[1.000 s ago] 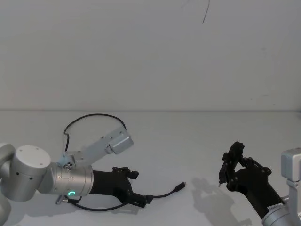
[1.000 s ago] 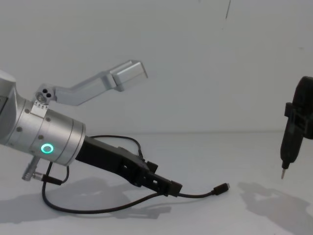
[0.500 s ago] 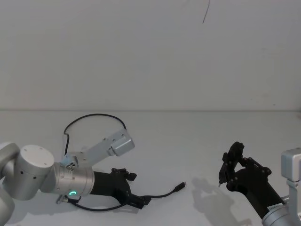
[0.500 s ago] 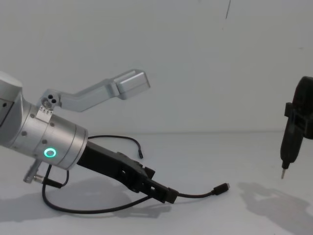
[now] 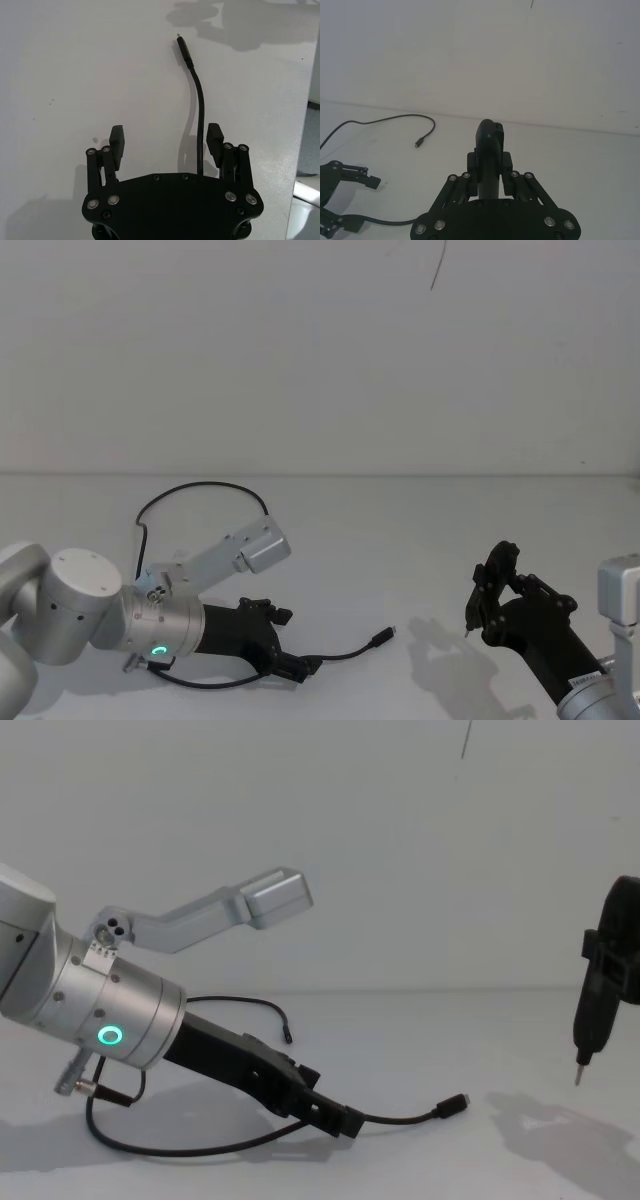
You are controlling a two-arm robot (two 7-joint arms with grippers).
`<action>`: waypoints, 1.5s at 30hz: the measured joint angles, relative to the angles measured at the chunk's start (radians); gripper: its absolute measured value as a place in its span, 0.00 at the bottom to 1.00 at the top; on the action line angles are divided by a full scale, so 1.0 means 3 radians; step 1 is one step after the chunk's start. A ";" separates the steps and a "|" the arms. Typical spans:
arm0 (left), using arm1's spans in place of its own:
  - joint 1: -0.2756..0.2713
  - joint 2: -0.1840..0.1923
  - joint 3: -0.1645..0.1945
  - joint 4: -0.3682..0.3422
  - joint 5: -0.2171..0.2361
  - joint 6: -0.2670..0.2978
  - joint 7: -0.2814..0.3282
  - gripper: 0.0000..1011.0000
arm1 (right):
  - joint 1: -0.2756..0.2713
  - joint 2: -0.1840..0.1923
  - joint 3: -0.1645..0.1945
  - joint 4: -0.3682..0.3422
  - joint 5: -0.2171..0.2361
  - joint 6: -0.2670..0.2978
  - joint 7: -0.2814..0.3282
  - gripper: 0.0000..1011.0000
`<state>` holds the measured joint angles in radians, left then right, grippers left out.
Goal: Pick up the data cable with the one hand.
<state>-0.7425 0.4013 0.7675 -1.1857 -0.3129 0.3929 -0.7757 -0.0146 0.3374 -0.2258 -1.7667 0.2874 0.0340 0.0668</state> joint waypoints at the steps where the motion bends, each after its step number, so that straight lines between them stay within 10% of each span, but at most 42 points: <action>1: 0.0000 0.0000 0.0000 0.0000 0.0000 0.0000 0.0000 0.95 | 0.0000 0.0000 0.0000 0.0000 0.0000 0.0000 0.0000 0.26; 31: -0.0013 -0.0012 0.0020 0.0023 0.0007 -0.0004 0.0018 0.06 | 0.0000 0.0000 0.0000 0.0000 0.0000 0.0000 0.0000 0.26; 45: -0.0010 -0.0004 0.0024 0.0015 0.0000 -0.0066 0.0016 0.05 | 0.0004 0.0000 0.0011 -0.0005 0.0001 -0.0041 0.0036 0.26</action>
<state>-0.7455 0.4002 0.7748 -1.1811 -0.3128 0.3733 -0.7710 -0.0133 0.3373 -0.2224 -1.7681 0.2876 0.0218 0.0777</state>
